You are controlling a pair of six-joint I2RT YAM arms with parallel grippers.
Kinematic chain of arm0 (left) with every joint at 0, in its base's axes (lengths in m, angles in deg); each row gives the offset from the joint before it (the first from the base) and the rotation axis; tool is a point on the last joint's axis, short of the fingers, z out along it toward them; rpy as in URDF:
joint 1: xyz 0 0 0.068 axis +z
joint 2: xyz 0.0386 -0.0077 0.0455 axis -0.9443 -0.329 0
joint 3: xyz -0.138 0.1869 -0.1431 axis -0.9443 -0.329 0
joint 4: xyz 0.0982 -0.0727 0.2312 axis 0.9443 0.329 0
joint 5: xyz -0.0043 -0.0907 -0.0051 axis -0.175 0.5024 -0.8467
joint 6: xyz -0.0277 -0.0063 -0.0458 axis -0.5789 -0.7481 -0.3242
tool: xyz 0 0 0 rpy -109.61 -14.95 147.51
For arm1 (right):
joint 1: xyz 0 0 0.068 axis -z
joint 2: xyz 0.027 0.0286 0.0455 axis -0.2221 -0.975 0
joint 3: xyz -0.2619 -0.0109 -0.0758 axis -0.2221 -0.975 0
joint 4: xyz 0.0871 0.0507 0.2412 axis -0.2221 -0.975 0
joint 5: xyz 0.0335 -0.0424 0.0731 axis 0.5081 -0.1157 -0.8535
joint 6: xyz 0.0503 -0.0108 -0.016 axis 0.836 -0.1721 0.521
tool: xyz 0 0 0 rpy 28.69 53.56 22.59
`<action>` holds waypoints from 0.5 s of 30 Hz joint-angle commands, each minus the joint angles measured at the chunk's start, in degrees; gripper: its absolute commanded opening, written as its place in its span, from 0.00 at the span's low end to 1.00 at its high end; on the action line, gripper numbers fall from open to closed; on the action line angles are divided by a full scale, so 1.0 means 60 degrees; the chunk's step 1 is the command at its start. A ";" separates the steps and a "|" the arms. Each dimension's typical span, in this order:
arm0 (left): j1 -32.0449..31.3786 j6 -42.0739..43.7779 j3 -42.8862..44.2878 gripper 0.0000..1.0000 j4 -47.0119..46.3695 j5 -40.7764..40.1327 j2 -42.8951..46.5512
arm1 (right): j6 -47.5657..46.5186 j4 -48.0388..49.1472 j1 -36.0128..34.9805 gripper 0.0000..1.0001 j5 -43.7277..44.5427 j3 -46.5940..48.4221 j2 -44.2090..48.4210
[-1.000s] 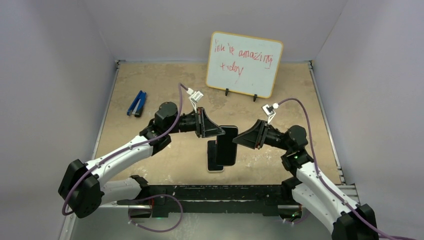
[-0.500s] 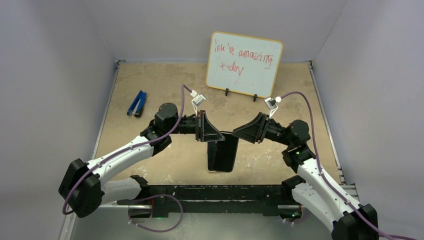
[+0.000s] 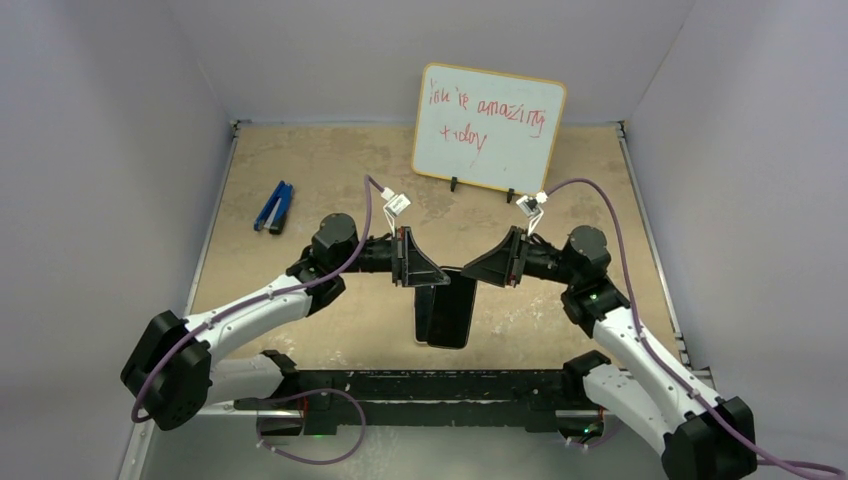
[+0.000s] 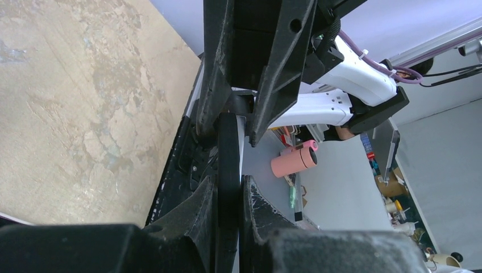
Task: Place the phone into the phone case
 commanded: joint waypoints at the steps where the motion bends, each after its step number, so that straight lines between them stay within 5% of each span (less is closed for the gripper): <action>1: 0.0034 0.0016 0.0181 0.00 -0.0524 -0.0120 0.0167 | 0.0045 0.0593 -0.0016 0.38 -0.0561 0.0115 -0.0076; 7: 0.0031 -0.0005 0.0164 0.00 -0.0599 -0.0173 0.0062 | 0.0217 0.0909 -0.0003 0.49 -0.0969 -0.0031 -0.0121; 13: 0.0028 0.0063 0.0207 0.00 -0.0580 -0.0185 0.0000 | -0.0080 0.0471 -0.0014 0.33 -0.0958 -0.0009 -0.0083; 15: 0.0064 0.0204 0.0225 0.00 -0.0261 -0.0314 0.0014 | -0.0242 0.0207 -0.0018 0.16 -0.0825 0.0048 -0.0064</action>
